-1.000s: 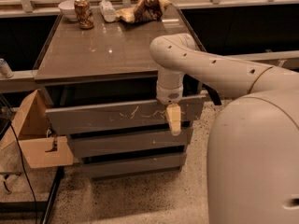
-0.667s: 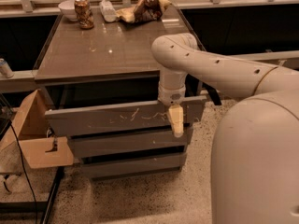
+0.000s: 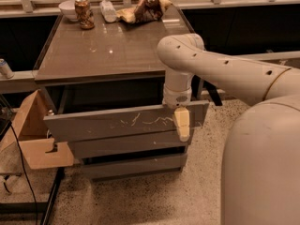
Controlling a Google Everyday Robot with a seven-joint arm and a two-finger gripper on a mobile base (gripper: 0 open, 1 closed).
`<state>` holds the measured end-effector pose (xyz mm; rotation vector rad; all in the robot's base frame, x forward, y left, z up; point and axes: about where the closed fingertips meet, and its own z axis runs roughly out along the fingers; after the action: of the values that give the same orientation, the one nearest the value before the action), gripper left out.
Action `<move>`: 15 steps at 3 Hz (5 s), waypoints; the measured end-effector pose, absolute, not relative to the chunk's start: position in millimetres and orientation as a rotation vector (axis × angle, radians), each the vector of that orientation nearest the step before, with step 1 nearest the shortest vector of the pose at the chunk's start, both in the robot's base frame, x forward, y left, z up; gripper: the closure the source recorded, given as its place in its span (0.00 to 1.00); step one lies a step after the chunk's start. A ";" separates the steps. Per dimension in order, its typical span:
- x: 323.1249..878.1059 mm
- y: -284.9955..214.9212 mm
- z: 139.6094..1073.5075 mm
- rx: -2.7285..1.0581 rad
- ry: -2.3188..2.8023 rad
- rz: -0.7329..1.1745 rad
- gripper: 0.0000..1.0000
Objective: Open top drawer
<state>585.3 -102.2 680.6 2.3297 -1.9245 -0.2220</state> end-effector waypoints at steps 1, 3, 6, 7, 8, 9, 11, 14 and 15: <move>564.9 -115.3 683.8 2.290 -1.926 -0.252 0.00; 534.5 -134.4 692.7 2.230 -1.914 -0.286 0.00; 596.0 -103.5 794.5 2.592 -2.172 0.192 0.72; 628.9 -78.0 797.5 2.685 -2.213 0.312 0.99; 645.9 -64.9 786.7 2.721 -2.240 0.339 1.00; 657.3 -56.2 760.2 2.729 -2.252 0.325 1.00; 665.3 -58.8 691.2 2.641 -2.262 0.241 1.00; 655.4 -63.1 662.7 2.530 -2.235 0.113 0.83; 655.4 -63.1 662.7 2.530 -2.235 0.113 0.60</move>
Offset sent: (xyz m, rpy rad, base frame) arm -0.0515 -0.0331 0.0145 -0.0312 0.0877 -0.0343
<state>655.4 -63.1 662.7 2.5304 -2.2349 0.1128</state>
